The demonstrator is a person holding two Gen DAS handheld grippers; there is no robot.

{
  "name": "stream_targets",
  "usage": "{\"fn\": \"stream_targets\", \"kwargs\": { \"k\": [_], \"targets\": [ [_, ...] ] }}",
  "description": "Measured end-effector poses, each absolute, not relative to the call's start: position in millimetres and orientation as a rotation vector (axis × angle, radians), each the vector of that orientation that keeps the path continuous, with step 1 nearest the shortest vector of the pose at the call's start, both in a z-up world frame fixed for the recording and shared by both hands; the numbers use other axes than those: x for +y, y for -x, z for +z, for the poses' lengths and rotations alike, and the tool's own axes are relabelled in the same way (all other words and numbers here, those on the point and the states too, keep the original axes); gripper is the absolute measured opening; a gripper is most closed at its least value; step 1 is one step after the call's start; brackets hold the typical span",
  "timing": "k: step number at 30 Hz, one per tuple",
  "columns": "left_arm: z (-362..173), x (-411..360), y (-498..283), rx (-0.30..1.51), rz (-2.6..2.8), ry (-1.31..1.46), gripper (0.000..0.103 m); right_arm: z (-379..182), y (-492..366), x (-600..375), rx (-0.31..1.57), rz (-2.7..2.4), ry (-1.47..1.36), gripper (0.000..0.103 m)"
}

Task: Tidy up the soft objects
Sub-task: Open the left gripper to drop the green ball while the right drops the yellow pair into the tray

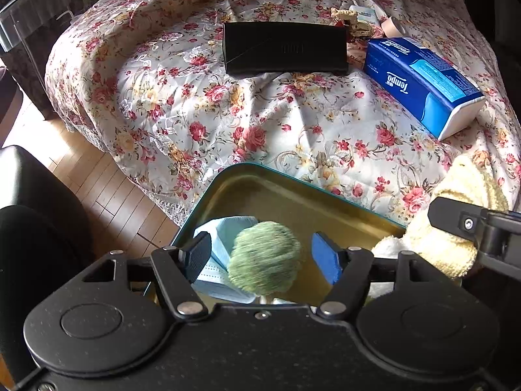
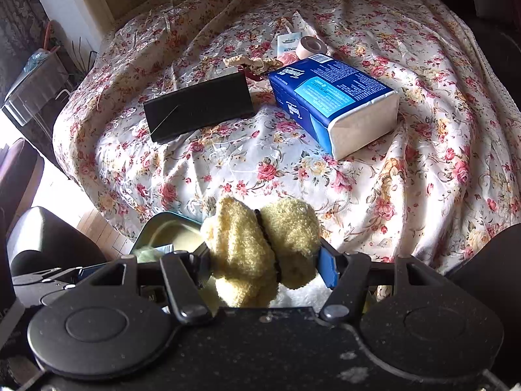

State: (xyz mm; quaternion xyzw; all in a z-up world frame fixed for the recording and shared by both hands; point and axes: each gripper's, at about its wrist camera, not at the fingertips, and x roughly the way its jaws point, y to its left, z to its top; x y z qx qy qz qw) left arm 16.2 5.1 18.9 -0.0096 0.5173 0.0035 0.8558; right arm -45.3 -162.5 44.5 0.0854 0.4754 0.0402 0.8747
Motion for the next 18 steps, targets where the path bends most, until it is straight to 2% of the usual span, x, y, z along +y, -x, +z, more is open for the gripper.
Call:
{"fn": "stream_targets", "kwargs": {
  "k": [8, 18],
  "targets": [
    [23.3, 7.4, -12.5, 1.070, 0.014, 0.022, 0.075, 43.2, 46.3, -160.5, 0.998, 0.093, -0.175, 0.063],
    [19.2, 11.2, -13.6, 1.083, 0.041, 0.025, 0.076, 40.5, 47.8, -155.0, 1.016, 0.126, -0.163, 0.064]
  ]
}}
